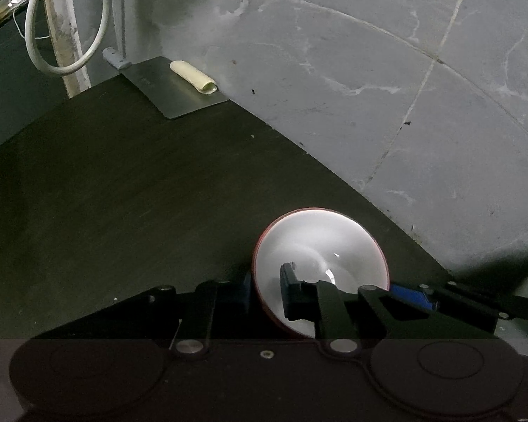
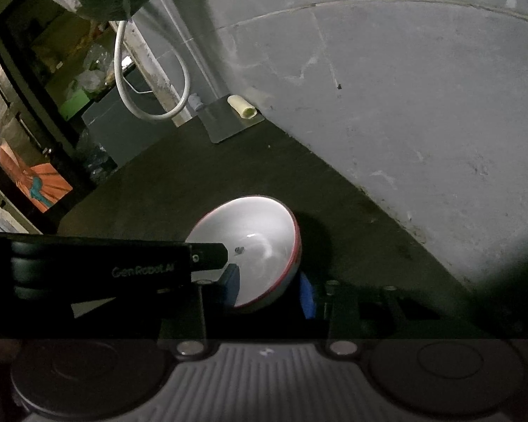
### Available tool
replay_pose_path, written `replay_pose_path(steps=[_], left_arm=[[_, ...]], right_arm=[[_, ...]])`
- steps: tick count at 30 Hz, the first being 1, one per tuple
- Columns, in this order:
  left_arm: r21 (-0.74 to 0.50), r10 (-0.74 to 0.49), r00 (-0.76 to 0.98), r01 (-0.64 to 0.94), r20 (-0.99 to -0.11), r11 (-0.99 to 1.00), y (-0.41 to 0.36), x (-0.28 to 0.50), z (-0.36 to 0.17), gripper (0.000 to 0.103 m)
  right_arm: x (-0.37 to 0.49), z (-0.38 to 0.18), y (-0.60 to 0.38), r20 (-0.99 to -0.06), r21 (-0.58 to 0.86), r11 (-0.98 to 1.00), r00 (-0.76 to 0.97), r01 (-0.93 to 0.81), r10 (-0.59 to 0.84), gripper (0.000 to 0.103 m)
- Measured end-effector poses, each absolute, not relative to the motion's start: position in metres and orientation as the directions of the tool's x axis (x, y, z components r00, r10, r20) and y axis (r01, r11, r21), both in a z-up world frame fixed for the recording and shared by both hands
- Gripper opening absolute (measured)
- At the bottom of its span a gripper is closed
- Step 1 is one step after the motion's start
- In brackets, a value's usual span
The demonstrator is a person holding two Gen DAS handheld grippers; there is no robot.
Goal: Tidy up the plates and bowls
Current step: 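Grip the rim of the second white bowl with the left tool, then lift and carry the second white bowl toward the steel stack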
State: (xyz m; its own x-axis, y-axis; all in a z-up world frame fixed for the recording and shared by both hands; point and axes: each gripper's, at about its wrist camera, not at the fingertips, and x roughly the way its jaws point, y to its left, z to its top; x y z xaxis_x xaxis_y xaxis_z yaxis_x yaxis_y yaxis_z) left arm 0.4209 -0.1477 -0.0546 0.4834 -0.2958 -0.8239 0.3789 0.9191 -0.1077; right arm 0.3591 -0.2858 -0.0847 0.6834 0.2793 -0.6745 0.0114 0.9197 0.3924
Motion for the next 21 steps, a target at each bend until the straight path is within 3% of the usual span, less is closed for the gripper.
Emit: replay_pose_path(steps=[21], left_arm=[[-0.084, -0.305, 0.544, 0.393, -0.782, 0.916, -0.133, 0.392, -0.028, 0.017]], right_arm=[[0.329, -0.065, -0.276, -0.628, 0.430, 0.903, 0.714, -0.011, 0.308, 0.036]])
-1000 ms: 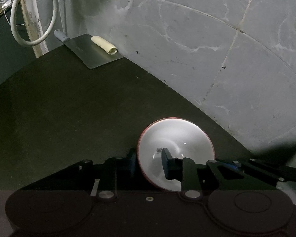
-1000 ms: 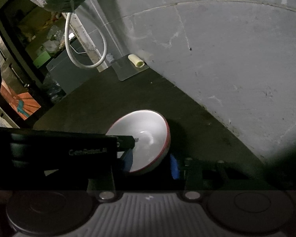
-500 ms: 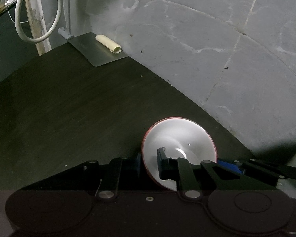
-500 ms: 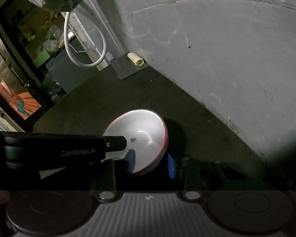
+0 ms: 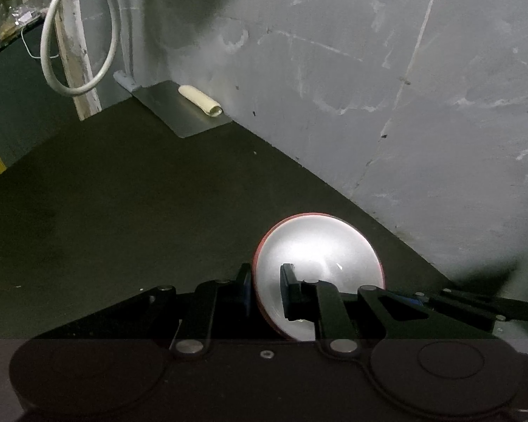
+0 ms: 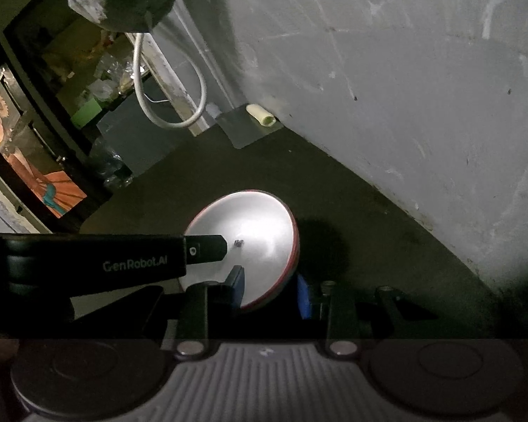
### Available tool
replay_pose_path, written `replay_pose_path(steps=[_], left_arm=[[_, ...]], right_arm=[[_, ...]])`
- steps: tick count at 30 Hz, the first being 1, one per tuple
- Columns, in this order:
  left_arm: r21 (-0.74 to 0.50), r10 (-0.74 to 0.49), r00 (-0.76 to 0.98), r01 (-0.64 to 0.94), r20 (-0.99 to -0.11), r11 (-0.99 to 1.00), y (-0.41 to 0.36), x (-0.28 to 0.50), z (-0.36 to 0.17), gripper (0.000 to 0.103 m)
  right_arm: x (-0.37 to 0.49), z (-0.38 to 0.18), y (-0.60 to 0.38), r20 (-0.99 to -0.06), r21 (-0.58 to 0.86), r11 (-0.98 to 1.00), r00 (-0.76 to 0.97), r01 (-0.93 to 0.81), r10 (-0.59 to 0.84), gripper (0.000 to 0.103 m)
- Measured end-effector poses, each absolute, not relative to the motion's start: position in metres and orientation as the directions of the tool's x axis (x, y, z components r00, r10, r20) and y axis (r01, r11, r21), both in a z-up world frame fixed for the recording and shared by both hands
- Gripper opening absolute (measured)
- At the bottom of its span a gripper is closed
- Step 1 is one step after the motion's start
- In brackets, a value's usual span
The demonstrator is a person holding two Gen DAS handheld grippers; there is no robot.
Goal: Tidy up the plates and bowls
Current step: 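Lift and carry the second white bowl toward the steel stack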
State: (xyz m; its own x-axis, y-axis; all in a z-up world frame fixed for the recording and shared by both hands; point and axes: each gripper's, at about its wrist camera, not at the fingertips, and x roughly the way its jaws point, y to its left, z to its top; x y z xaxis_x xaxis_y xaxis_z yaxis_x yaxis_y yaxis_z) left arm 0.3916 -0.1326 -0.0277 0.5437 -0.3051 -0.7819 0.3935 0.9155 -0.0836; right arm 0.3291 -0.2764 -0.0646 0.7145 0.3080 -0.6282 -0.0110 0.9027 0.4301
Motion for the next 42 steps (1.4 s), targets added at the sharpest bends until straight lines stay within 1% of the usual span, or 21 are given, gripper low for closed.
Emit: replay_pose_path(steps=[11, 20, 29, 42], left_arm=[[-0.072, -0.315, 0.601, 0.392, -0.734, 0.917, -0.107, 0.345, 0.007, 0.017], [-0.039, -0.302, 0.637, 0.392, -0.710, 0.919, -0.085, 0.293, 0.029, 0.017], [-0.015, -0.298, 0.652, 0.403, -0.697, 0.915, -0.074, 0.247, 0.039, 0.017], [-0.021, -0.307, 0.663, 0.402, -0.683, 0.915, -0.059, 0.198, 0.047, 0.018]], right_arm=[[0.286, -0.031, -0.252, -0.581, 0.418, 0.907, 0.750, -0.059, 0.316, 0.036], [0.239, -0.012, -0.235, -0.545, 0.430, 0.899, 0.769, -0.083, 0.332, 0.036], [0.197, -0.002, -0.226, -0.540, 0.433, 0.897, 0.773, -0.085, 0.334, 0.036], [0.151, 0.009, -0.212, -0.537, 0.413, 0.904, 0.774, -0.106, 0.336, 0.036]])
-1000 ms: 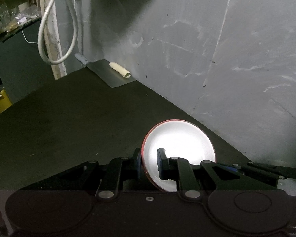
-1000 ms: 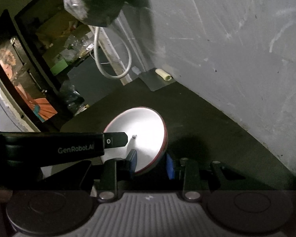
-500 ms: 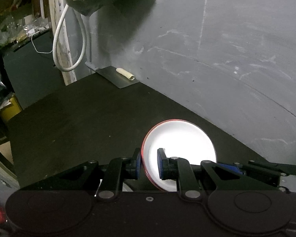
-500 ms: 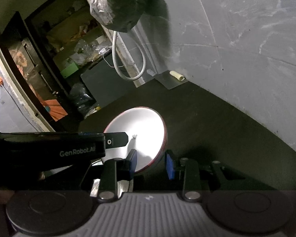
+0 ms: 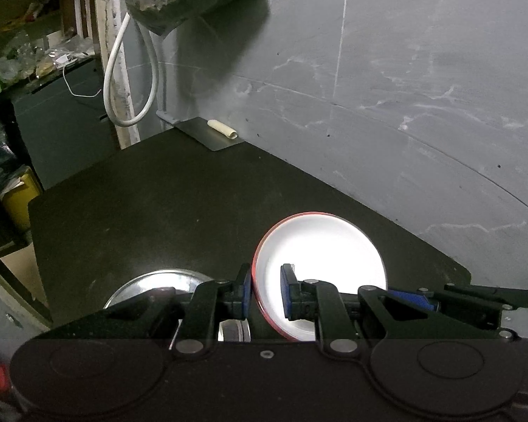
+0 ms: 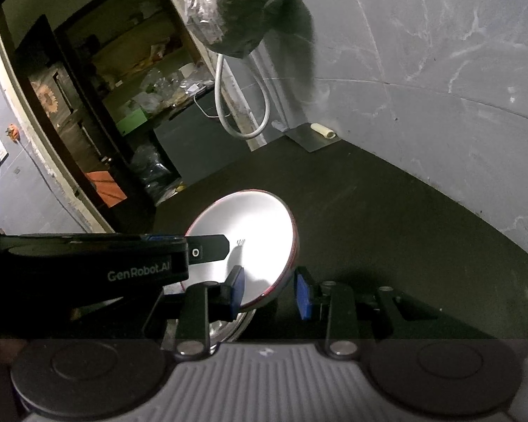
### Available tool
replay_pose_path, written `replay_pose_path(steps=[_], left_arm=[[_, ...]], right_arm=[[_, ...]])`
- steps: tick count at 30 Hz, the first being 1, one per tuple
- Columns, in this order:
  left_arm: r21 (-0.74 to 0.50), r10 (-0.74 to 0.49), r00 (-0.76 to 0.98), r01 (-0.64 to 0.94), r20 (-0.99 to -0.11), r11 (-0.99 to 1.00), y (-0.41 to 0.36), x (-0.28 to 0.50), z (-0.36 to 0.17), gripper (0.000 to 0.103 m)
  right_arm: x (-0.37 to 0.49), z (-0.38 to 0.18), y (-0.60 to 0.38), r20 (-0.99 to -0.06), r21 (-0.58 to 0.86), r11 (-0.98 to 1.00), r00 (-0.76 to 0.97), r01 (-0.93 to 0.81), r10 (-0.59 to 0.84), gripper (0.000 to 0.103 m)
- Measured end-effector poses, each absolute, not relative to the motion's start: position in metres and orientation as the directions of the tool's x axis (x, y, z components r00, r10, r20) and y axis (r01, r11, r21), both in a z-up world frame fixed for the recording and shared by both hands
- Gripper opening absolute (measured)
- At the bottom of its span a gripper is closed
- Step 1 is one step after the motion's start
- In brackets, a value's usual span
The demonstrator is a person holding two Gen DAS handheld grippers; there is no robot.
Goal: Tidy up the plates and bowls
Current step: 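Lift and carry the second white bowl toward the steel stack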
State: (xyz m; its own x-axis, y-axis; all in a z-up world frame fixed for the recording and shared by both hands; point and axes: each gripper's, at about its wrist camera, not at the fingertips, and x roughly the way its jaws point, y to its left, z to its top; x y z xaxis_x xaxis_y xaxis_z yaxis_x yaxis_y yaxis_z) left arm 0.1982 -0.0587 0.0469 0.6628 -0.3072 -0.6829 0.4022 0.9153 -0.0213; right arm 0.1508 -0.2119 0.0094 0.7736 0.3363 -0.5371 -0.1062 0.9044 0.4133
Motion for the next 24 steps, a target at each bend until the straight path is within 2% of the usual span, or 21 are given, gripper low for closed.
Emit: replay_pose_path(steps=[24], left_arm=[[-0.085, -0.277, 0.661, 0.308, -0.698, 0.948, -0.011, 0.128, 0.039, 0.018]], right_arm=[[0.093, 0.016, -0.175, -0.588, 0.370, 0.903, 0.697, -0.219, 0.410, 0.036]])
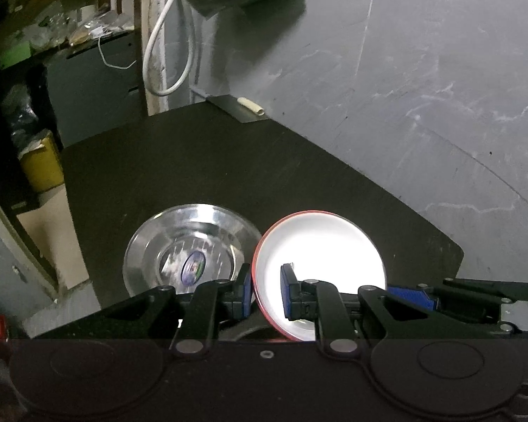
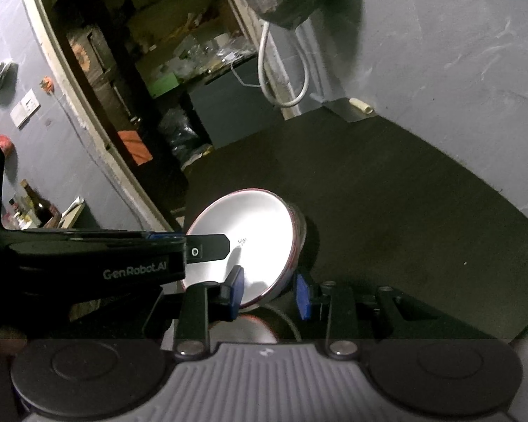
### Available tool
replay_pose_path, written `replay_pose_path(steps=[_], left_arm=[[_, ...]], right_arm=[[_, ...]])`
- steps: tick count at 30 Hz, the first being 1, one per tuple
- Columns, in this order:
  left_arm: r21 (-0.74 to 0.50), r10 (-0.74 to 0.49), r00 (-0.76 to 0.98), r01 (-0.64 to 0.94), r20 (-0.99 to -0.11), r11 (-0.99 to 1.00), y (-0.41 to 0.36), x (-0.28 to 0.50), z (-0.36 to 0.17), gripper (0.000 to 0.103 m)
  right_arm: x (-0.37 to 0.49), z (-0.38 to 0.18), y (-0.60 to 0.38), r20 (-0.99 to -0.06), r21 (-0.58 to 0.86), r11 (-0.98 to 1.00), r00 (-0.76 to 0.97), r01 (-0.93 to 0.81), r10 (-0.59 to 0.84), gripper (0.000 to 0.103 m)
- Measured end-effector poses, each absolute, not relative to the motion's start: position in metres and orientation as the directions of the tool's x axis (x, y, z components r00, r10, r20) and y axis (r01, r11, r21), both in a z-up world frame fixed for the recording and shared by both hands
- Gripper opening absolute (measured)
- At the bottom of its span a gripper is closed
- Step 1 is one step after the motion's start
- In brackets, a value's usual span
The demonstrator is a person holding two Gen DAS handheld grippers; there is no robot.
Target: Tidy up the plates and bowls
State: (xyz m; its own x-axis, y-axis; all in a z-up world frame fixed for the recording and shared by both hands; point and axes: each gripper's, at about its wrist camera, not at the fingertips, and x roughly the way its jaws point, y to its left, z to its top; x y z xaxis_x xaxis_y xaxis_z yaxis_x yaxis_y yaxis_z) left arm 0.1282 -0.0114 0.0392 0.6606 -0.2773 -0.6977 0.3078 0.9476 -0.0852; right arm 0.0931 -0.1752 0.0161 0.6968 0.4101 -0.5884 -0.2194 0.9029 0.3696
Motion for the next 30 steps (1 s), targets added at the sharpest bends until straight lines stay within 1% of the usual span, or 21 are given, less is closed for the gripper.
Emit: replay_pose_path(steps=[18, 30], left_arm=[[-0.153, -0.262, 0.622, 0.224, -0.737, 0.962, 0.012, 0.100, 0.016, 0.018], [-0.162, -0.258, 0.593, 0.212, -0.763, 0.964, 0.013, 0.095, 0.006, 0.018]], right_arm=[[0.075, 0.007, -0.158, -0.671, 0.356, 0.893, 0.590, -0.275, 0.449, 0.036], [0.071, -0.003, -0.157, -0.713, 0.360, 0.891, 0.534, -0.277, 0.454, 0.036]])
